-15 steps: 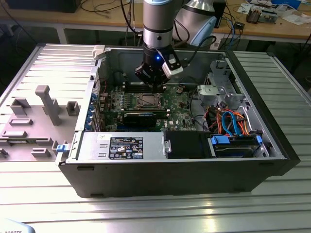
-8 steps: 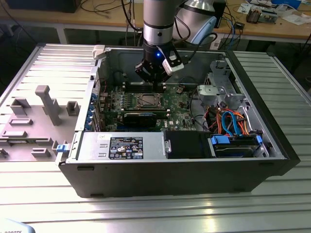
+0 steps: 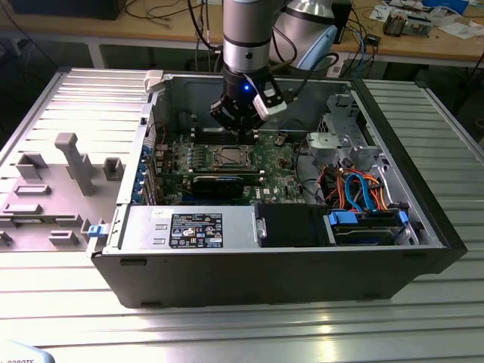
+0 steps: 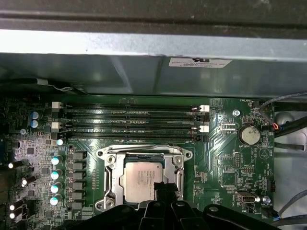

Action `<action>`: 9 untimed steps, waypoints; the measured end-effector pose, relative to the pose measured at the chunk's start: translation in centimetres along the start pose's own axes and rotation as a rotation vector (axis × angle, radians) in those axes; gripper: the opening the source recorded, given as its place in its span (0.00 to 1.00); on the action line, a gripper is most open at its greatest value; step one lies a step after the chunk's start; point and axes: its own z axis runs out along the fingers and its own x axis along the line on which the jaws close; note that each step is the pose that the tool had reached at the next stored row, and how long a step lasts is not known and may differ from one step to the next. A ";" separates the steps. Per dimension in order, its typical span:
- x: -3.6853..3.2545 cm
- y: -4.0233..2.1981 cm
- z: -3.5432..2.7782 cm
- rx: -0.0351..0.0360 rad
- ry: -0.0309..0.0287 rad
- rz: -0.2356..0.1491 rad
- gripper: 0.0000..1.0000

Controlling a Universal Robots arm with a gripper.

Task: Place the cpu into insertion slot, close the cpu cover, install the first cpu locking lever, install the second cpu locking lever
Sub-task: 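Install the second cpu locking lever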

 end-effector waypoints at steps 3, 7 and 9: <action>0.00 -0.12 0.00 0.0004 0.0000 0.000 0.11; 0.00 -0.19 -0.01 0.0009 0.0001 0.000 0.11; 0.00 -0.25 -0.01 0.0009 0.0001 0.000 0.11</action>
